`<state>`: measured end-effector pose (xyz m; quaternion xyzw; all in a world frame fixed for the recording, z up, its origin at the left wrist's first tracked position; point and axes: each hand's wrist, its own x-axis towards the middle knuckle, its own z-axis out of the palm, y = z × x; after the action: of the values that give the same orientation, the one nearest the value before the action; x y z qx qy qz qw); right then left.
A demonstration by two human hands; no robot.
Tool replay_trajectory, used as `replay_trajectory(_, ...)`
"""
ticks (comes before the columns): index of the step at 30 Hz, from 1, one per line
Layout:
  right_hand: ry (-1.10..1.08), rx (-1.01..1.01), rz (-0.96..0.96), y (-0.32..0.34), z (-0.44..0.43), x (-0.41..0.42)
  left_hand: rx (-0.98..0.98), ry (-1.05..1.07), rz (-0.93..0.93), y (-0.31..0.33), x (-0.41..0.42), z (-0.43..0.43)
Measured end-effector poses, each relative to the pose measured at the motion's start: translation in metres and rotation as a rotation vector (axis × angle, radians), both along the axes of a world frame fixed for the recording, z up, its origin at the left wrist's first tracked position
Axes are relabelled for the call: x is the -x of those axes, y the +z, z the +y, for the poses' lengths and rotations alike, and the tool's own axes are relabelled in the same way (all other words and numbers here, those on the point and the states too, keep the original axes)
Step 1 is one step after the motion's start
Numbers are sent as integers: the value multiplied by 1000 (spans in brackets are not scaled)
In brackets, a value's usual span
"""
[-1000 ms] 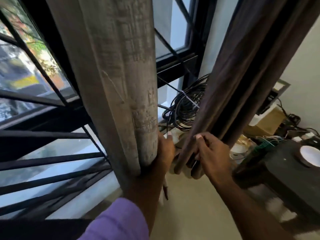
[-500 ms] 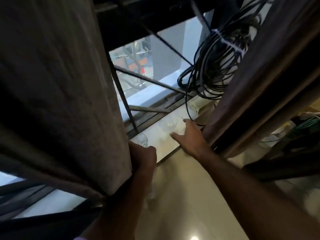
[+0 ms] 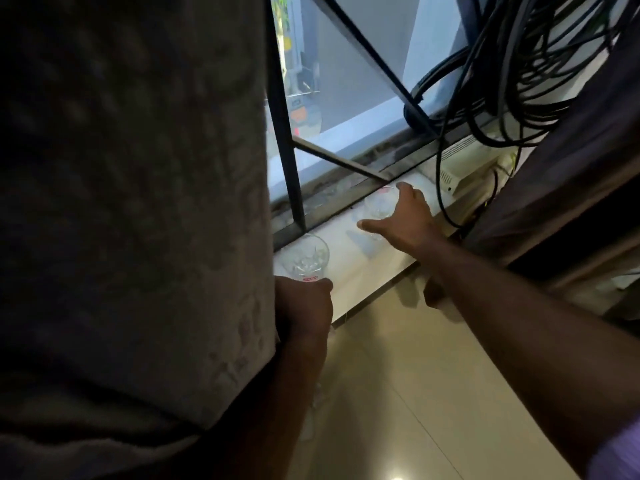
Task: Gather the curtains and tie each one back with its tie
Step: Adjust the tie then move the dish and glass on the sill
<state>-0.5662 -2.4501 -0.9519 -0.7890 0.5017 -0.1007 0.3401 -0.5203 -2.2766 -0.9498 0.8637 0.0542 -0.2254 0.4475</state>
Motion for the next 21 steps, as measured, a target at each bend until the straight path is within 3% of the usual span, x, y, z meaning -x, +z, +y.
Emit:
replay_trajectory(14,-122,73,14,4,12,26,138,-124,-208,-29,-18,2)
replay_trajectory(21,-203,78,-65,64,44,85,253,-298,-256,21,24,6)
